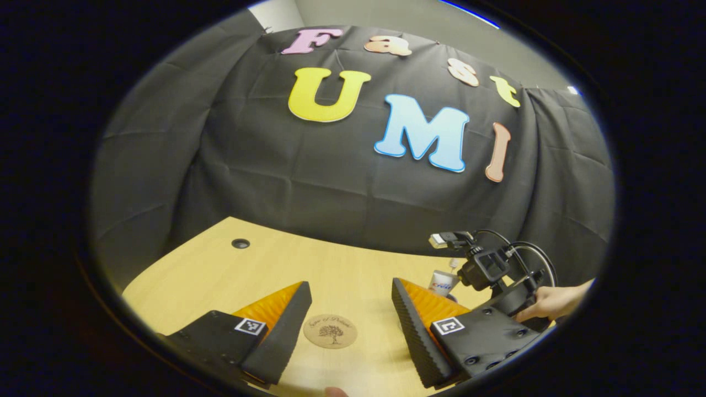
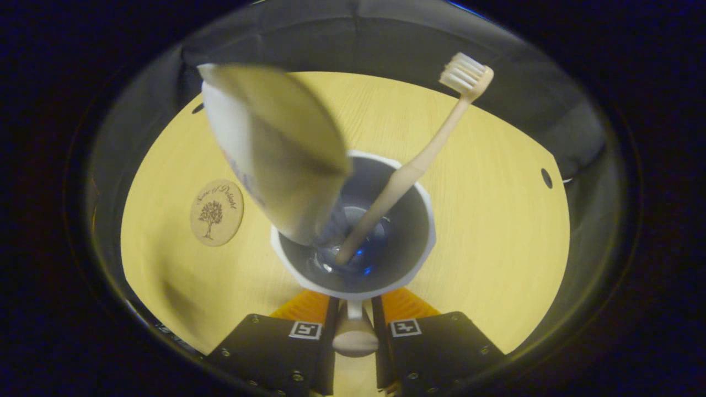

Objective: Put the toothbrush and toothpaste on the desktop into the cup, then pick up the cup and place it on the coaster on the desktop.

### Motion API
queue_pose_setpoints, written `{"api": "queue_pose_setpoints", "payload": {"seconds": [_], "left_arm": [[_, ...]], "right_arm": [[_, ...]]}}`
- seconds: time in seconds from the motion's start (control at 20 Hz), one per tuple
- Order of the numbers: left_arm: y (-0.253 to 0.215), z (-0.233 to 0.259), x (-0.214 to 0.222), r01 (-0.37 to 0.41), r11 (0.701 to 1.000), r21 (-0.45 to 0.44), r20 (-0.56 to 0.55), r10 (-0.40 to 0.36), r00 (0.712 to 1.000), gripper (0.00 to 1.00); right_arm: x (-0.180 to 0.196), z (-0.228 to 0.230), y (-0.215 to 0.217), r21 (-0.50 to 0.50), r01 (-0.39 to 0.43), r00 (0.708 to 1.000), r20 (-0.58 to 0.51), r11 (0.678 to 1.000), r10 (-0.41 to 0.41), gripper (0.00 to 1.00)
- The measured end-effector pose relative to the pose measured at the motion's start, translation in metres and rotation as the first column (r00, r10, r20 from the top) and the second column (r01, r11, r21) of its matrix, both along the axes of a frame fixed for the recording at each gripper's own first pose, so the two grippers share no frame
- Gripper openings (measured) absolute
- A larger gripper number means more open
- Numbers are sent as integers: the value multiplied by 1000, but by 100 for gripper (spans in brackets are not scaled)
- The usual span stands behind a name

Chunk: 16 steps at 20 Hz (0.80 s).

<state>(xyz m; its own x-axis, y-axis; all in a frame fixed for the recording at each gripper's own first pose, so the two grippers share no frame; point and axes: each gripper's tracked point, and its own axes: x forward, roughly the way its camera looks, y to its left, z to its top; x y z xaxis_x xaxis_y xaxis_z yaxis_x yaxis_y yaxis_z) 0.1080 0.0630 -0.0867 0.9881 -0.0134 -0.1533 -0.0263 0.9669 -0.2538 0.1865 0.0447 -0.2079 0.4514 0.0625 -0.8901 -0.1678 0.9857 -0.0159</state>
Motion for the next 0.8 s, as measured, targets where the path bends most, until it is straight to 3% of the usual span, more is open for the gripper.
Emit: {"api": "queue_pose_setpoints", "payload": {"seconds": [0.2,0.25,0.3,0.35,0.45,0.55,0.65,0.7,0.8], "left_arm": [[13,-4,-8,-22,1000,-5,-9,21,1000,94],[15,-4,-10,-25,1000,-5,-8,25,1000,99],[16,-3,-11,-27,1000,-5,-9,27,1000,94],[17,-2,-13,-30,1000,-4,-8,30,1000,98],[21,-1,-18,-36,999,-4,-6,36,999,94],[28,0,-26,-45,999,-7,-6,45,999,94],[33,1,-32,-50,999,-11,-10,50,999,94],[36,0,-37,-54,998,-14,-14,54,998,89],[42,1,-45,-59,998,-14,-17,58,998,94]], "right_arm": [[1,6,-1,-8,-2,1000,27,1000,2,27],[2,2,0,-13,-3,999,39,1000,4,27],[3,4,0,-18,-5,999,48,1000,6,27],[3,7,3,-17,-10,998,57,1000,11,27],[1,16,11,-11,-33,997,75,999,34,27],[-2,23,28,-2,-60,995,85,998,60,30],[-1,32,48,6,-95,991,97,995,94,27],[-2,32,64,15,-117,988,100,993,115,27],[0,38,83,24,-151,984,100,988,147,27]]}}
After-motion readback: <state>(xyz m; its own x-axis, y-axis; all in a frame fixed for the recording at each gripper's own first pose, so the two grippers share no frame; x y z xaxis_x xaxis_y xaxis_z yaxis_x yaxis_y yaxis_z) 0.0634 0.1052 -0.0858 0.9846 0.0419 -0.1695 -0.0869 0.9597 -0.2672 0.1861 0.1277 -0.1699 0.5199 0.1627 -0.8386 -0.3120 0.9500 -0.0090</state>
